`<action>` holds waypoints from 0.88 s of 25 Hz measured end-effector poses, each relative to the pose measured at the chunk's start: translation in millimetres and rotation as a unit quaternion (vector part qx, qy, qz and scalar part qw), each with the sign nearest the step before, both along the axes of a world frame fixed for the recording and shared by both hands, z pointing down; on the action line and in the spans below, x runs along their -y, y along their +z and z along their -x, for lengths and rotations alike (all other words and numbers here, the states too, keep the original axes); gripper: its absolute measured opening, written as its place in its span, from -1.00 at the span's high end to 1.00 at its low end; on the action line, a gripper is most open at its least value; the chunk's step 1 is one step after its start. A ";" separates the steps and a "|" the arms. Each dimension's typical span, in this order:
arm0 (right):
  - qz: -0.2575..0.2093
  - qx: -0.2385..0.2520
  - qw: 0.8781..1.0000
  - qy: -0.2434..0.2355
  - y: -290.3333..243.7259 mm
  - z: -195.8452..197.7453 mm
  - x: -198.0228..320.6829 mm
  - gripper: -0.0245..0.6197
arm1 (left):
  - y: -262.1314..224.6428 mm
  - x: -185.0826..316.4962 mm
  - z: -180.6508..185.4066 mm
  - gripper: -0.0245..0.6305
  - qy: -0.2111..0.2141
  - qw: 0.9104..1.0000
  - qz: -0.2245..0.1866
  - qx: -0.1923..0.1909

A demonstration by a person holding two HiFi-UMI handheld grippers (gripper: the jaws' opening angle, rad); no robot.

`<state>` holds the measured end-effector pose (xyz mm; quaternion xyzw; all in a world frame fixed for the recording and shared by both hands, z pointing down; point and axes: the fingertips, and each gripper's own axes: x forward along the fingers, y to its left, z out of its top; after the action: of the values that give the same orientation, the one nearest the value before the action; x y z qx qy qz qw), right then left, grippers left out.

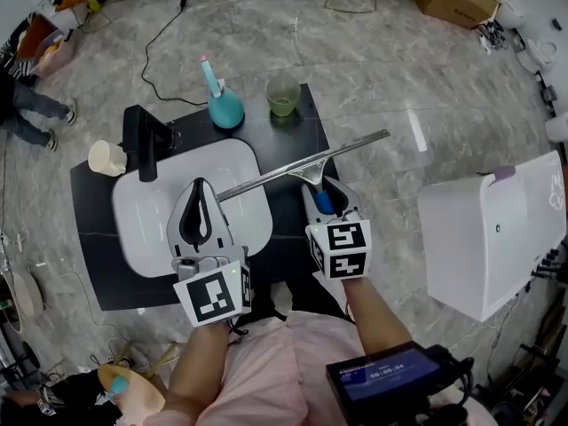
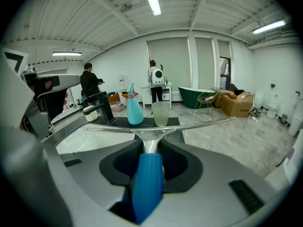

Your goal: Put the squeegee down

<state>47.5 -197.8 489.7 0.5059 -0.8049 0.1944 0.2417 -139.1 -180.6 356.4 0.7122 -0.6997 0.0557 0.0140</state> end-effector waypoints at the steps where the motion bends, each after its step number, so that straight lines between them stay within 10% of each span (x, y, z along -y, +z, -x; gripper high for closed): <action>1: 0.003 0.000 1.000 -0.001 2.3 -0.1 -0.1 0.54 | 1.1 0.3 -0.3 0.90 0.000 1.000 0.001 0.000; 22: 0.045 -0.007 0.999 -0.007 39.5 5.0 5.1 0.54 | 23.6 12.7 6.8 0.90 -0.006 1.000 0.025 0.000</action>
<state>42.6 -202.9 529.2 0.4904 -0.7971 0.2249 0.2713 -145.8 -193.3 380.0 0.7072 -0.7025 0.0728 0.0319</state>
